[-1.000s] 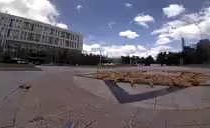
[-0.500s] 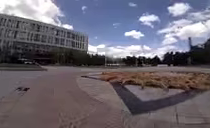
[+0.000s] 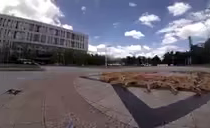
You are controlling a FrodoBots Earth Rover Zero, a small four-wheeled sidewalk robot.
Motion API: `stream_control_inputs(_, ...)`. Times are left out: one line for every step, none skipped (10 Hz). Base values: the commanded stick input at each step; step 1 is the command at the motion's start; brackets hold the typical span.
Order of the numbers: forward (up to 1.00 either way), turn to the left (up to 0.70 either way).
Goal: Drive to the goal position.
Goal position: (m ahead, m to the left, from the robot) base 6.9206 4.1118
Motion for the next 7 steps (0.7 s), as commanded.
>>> stream_control_inputs(0.70, 0.35)
stream_control_inputs(0.70, 0.35)
stream_control_inputs(0.70, 0.35)
stream_control_inputs(0.70, 0.35)
stream_control_inputs(0.70, 0.02)
stream_control_inputs(0.70, 0.00)
stream_control_inputs(0.70, 0.00)
